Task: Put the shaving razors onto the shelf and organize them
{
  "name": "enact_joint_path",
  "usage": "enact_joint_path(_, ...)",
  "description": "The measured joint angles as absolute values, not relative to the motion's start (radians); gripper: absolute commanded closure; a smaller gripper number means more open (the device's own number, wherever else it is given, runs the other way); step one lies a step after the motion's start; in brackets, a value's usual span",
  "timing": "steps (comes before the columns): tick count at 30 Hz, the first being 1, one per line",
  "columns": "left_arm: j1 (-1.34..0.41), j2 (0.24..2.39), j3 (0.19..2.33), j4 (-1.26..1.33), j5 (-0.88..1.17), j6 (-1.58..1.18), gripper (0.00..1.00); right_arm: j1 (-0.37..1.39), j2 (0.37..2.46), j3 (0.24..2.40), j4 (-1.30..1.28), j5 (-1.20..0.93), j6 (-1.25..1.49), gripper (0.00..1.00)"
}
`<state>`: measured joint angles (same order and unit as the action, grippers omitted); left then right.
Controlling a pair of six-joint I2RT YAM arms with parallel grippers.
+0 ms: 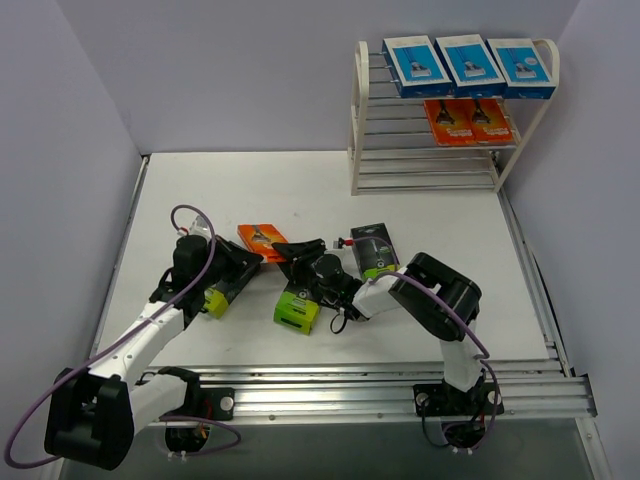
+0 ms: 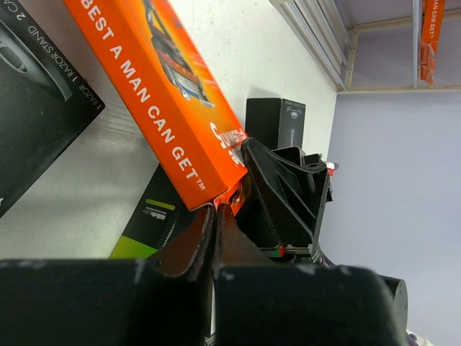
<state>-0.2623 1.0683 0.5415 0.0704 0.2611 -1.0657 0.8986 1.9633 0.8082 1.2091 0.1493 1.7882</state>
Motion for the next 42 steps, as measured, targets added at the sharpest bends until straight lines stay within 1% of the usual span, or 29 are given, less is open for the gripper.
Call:
enact_joint_path(1,-0.262,1.067,0.538,0.07,0.26,-1.065,0.98,0.898,1.964,0.808,1.21,0.149,1.788,0.74)
enact_joint_path(4,-0.263,1.064,0.53,0.071,0.257,-1.061,0.98,0.898,1.969,0.808,1.216,0.145,1.787,0.81)
enact_joint_path(5,-0.263,1.064,0.528,0.07,0.257,-1.06,0.96,0.898,1.971,0.808,1.216,0.142,1.787,0.82)
enact_joint_path(8,-0.263,1.064,0.524,0.067,0.257,-1.056,0.85,0.897,1.973,0.808,1.217,0.134,1.783,0.87)
enact_joint_path(9,-0.263,1.064,0.524,0.063,0.258,-1.052,0.75,0.896,1.973,0.808,1.217,0.132,1.779,0.89)
enact_joint_path(10,-0.265,1.064,0.524,0.057,0.259,-1.045,0.71,0.895,1.973,0.808,1.219,0.13,1.776,0.92)
enact_joint_path(14,-0.273,1.062,0.533,-0.018,0.284,-1.025,0.54,0.883,1.973,0.808,1.223,0.116,1.753,0.95)
enact_joint_path(15,-0.271,1.06,0.539,-0.041,0.286,-1.021,0.47,0.879,1.973,0.808,1.223,0.112,1.75,0.95)
enact_joint_path(16,-0.265,1.054,0.552,-0.074,0.289,-1.011,0.36,0.876,1.972,0.808,1.223,0.109,1.746,0.96)
enact_joint_path(17,-0.258,1.046,0.564,-0.101,0.289,-1.002,0.29,0.871,1.971,0.808,1.223,0.107,1.742,0.97)
enact_joint_path(18,-0.251,1.037,0.58,-0.13,0.289,-1.0,0.17,0.865,1.969,0.808,1.223,0.105,1.74,1.0)
enact_joint_path(19,-0.245,1.028,0.598,-0.158,0.287,-0.989,0.09,0.86,1.966,0.808,1.223,0.104,1.734,1.0)
enact_joint_path(20,-0.237,1.02,0.619,-0.181,0.286,-0.981,0.03,0.855,1.959,0.808,1.222,0.102,1.728,1.0)
enact_joint_path(22,-0.221,1.011,0.663,-0.221,0.284,-0.973,0.06,0.843,1.94,0.808,1.221,0.097,1.718,1.0)
enact_joint_path(25,-0.182,1.007,0.705,-0.236,0.295,-0.96,0.06,0.83,1.909,0.808,1.222,0.088,1.7,1.0)
enact_joint_path(34,-0.028,1.026,0.708,-0.22,0.421,-0.981,0.06,0.802,1.842,0.785,1.217,0.015,1.608,1.0)
enact_joint_path(42,0.032,1.046,0.645,-0.002,0.539,-1.077,0.06,0.821,1.829,0.785,1.206,-0.052,1.542,1.0)
